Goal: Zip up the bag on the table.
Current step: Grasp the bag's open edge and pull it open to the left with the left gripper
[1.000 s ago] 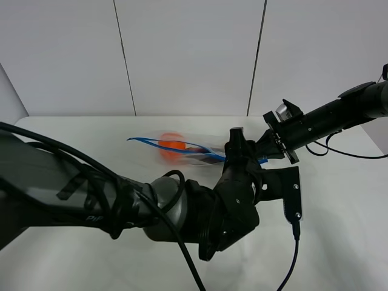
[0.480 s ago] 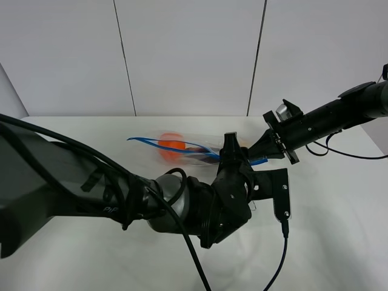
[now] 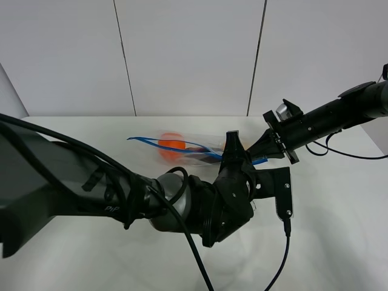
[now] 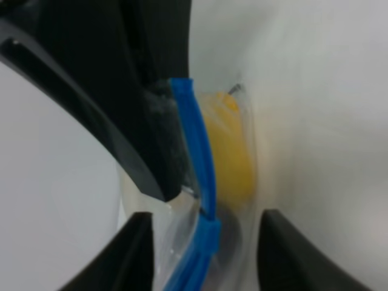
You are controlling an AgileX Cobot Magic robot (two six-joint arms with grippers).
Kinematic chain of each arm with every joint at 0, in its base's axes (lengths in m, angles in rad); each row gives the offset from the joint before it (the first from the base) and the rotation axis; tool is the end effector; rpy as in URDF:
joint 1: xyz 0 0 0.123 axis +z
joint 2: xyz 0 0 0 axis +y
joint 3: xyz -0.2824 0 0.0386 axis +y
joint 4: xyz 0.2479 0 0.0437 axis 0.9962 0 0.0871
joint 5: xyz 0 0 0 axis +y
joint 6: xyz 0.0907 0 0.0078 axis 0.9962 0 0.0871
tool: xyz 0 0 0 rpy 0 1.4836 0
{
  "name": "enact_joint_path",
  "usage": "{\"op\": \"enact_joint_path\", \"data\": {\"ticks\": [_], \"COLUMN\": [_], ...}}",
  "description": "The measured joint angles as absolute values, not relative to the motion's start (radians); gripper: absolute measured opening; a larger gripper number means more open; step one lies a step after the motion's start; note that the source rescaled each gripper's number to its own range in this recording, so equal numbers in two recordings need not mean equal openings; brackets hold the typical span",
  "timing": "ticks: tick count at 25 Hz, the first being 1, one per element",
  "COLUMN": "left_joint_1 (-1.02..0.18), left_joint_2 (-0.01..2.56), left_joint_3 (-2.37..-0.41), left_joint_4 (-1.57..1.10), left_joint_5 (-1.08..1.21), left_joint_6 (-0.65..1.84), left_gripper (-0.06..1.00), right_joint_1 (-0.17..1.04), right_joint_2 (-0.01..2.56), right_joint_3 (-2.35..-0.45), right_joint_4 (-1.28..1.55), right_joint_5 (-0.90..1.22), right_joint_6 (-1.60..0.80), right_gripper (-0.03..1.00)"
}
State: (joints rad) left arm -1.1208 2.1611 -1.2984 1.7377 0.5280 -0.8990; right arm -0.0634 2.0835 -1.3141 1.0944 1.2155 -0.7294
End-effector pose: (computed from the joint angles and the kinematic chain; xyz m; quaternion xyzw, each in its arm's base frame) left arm 0.2344 -0.3811 0.1267 0.6696 0.5693 0.1767 0.4430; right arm 0.3845 0.0516 0.1588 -0.0316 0.8806 0.4705 0.0463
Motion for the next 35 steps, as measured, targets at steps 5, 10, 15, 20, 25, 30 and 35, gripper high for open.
{"op": "enact_joint_path", "data": {"ticks": [5, 10, 15, 20, 25, 30, 35], "left_joint_1": [-1.137, -1.137, -1.134, -1.116, -1.111, -1.111, -1.122], "left_joint_2": [2.161, 2.161, 2.161, 2.161, 2.161, 2.161, 2.161], "left_joint_3": [-1.298, -1.298, -1.298, -1.298, -1.298, -1.298, -1.298], "left_joint_4": [1.737, 1.737, 1.737, 1.737, 1.737, 1.737, 1.737], "left_joint_5": [0.535, 0.527, 0.527, 0.525, 0.524, 0.524, 0.525], "left_joint_6": [-0.87, -0.855, -0.843, -0.84, -0.84, -0.84, -0.84], "left_gripper": [0.27, 0.26, 0.26, 0.25, 0.18, 0.15, 0.15], "right_joint_1": [-0.063, -0.063, -0.063, -0.063, -0.063, -0.063, -0.063], "right_joint_2": [2.084, 2.084, 2.084, 2.084, 2.084, 2.084, 2.084], "right_joint_3": [-1.315, -1.315, -1.315, -1.315, -1.315, -1.315, -1.315], "right_joint_4": [1.095, 1.095, 1.099, 1.102, 1.102, 1.102, 1.102], "right_joint_5": [1.216, 1.216, 1.216, 1.216, 1.216, 1.216, 1.216], "right_joint_6": [-0.729, -0.729, -0.729, -0.729, -0.729, -0.729, -0.729], "right_gripper": [0.0, 0.0, 0.0, 0.0, 0.0, 0.0, 0.0]}}
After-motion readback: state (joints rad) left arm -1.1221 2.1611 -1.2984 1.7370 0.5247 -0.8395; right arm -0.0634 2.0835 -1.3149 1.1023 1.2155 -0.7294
